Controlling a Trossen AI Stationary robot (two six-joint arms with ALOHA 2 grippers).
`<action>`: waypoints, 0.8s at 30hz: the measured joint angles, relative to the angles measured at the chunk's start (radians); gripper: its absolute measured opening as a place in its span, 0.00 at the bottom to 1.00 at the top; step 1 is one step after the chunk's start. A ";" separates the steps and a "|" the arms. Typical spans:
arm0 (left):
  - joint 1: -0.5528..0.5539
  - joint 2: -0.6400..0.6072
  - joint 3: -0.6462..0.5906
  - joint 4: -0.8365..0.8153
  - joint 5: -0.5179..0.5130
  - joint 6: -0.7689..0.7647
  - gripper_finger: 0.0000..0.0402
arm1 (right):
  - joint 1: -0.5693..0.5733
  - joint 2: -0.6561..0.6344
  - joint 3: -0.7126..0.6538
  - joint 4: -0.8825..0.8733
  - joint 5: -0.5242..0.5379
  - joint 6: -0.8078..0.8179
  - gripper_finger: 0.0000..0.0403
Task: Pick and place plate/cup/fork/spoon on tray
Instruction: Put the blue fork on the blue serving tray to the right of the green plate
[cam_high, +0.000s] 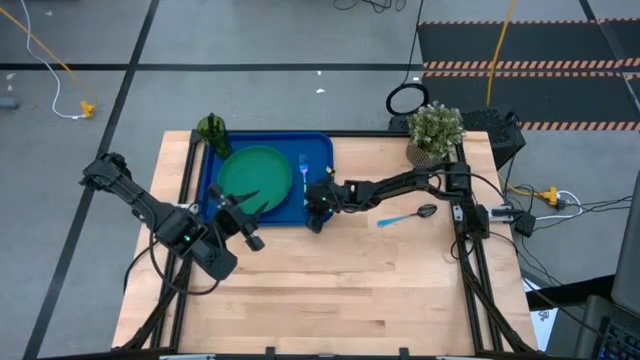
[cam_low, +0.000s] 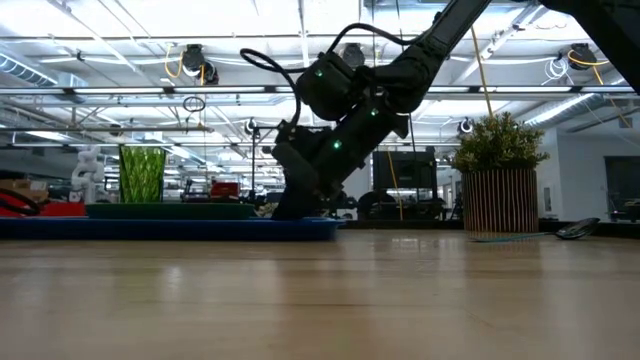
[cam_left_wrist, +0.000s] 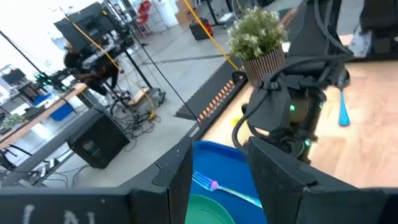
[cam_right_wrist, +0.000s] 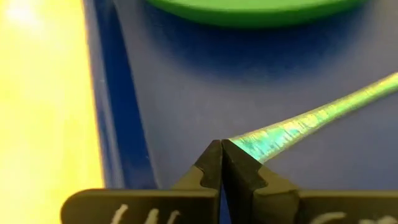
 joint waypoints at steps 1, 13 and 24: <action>0.002 0.000 0.000 -0.001 0.004 0.001 0.39 | -0.001 0.000 0.000 -0.009 0.003 0.000 0.00; 0.010 0.001 0.000 0.000 0.011 0.006 0.39 | -0.001 0.000 0.000 -0.038 0.025 -0.001 0.00; 0.010 0.001 0.000 0.000 0.011 0.005 0.39 | 0.000 0.000 0.000 -0.036 0.028 0.092 0.00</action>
